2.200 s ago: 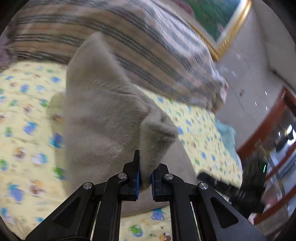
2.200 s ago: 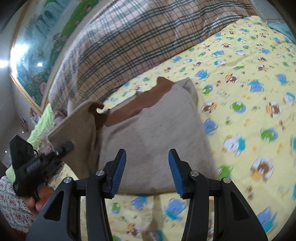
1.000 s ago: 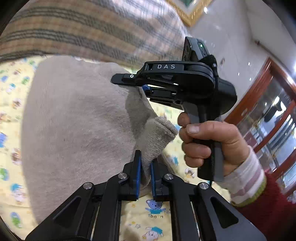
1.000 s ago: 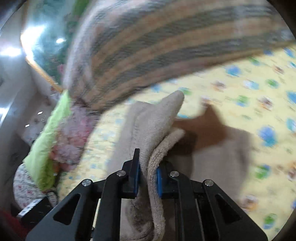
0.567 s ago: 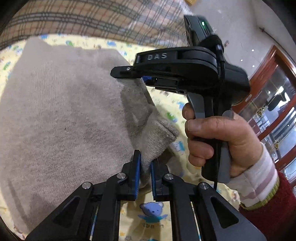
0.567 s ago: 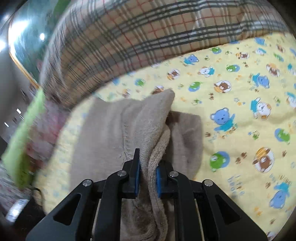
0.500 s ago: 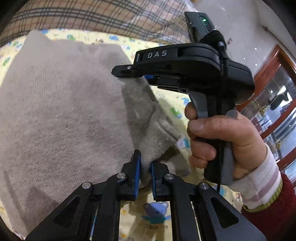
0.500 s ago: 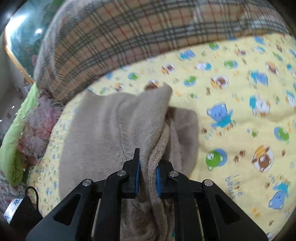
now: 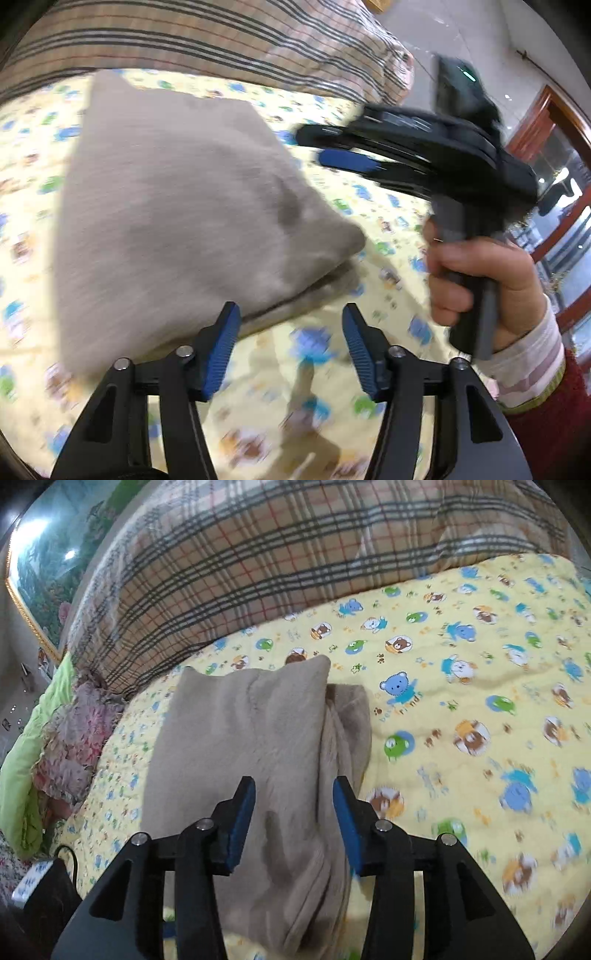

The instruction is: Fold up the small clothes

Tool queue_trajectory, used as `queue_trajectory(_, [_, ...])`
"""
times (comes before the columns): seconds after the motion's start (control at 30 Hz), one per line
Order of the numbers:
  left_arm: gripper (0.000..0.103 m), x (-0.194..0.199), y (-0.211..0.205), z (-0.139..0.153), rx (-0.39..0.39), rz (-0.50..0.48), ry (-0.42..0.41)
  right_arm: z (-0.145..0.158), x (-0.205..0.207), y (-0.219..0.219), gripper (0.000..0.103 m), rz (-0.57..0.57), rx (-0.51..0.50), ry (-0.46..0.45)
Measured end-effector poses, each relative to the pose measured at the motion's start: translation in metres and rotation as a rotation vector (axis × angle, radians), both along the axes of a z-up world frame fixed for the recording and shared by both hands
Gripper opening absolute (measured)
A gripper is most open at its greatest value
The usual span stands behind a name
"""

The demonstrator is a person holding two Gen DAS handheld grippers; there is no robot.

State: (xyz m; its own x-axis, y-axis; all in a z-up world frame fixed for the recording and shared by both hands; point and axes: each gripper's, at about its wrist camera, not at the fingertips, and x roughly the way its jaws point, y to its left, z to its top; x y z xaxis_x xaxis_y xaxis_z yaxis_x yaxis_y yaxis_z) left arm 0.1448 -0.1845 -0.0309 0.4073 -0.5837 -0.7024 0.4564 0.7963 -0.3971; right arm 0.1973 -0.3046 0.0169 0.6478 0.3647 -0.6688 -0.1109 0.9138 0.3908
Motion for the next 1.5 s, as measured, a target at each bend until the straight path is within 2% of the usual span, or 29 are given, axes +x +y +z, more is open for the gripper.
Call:
queue_trajectory(0.07, [0.065, -0.009, 0.024, 0.0, 0.015, 0.038, -0.015, 0.002, -0.02, -0.001, 0.045, -0.007, 0.013, -0.014])
queue_trajectory(0.2, [0.065, -0.021, 0.078, -0.003, 0.074, 0.139, -0.039, -0.008, -0.051, -0.005, 0.045, -0.038, -0.006, -0.004])
queue_trajectory(0.33, [0.066, -0.009, 0.1, -0.013, 0.134, 0.2, -0.025, -0.026, -0.065, -0.005, 0.045, -0.048, 0.01, 0.028])
queue_trajectory(0.47, [0.066, 0.001, 0.098, -0.021, 0.171, 0.21, -0.015, -0.028, -0.066, 0.004, 0.045, -0.033, 0.004, 0.028])
queue_trajectory(0.5, [0.066, 0.008, 0.091, -0.023, 0.177, 0.212, -0.017, -0.027, -0.065, 0.007, 0.043, -0.023, 0.004, 0.023])
queue_trajectory(0.53, [0.064, 0.012, 0.087, -0.025, 0.188, 0.225, -0.015, -0.028, -0.064, 0.01, 0.032, -0.016, 0.006, 0.024])
queue_trajectory(0.6, [0.053, 0.016, 0.092, -0.031, 0.192, 0.253, 0.004, -0.029, -0.061, 0.013, 0.012, 0.002, 0.009, 0.04])
queue_trajectory(0.63, [0.046, 0.019, 0.095, -0.032, 0.184, 0.267, 0.009, -0.027, -0.062, 0.013, 0.01, 0.005, 0.011, 0.038])
queue_trajectory(0.73, [0.036, 0.025, 0.101, -0.032, 0.151, 0.299, 0.028, -0.011, -0.073, 0.009, 0.009, 0.005, 0.017, -0.011])
queue_trajectory(0.87, [0.034, 0.022, 0.102, -0.033, 0.147, 0.307, 0.026, -0.008, -0.088, 0.001, 0.008, -0.007, 0.007, -0.03])
queue_trajectory(1.0, [0.034, 0.02, 0.099, -0.036, 0.173, 0.307, 0.015, -0.041, -0.085, 0.0, 0.008, -0.029, -0.048, 0.039])
queue_trajectory(1.07, [0.034, 0.019, 0.098, -0.035, 0.183, 0.3, 0.012, -0.053, -0.085, -0.007, 0.008, -0.052, -0.015, 0.047])
queue_trajectory(1.13, [0.036, 0.018, 0.099, -0.036, 0.177, 0.297, 0.015, -0.052, -0.086, -0.009, 0.008, -0.071, -0.01, 0.04])
queue_trajectory(1.27, [0.037, 0.017, 0.099, -0.037, 0.183, 0.295, 0.01, -0.051, -0.09, -0.001, 0.008, -0.072, -0.082, 0.038])
queue_trajectory(1.37, [0.037, 0.015, 0.097, -0.034, 0.205, 0.271, 0.009, -0.054, -0.087, -0.003, 0.008, -0.08, -0.066, 0.058])
queue_trajectory(1.5, [0.042, 0.008, 0.108, -0.03, 0.164, 0.221, 0.046, -0.052, -0.09, -0.005, 0.013, -0.082, -0.048, 0.073])
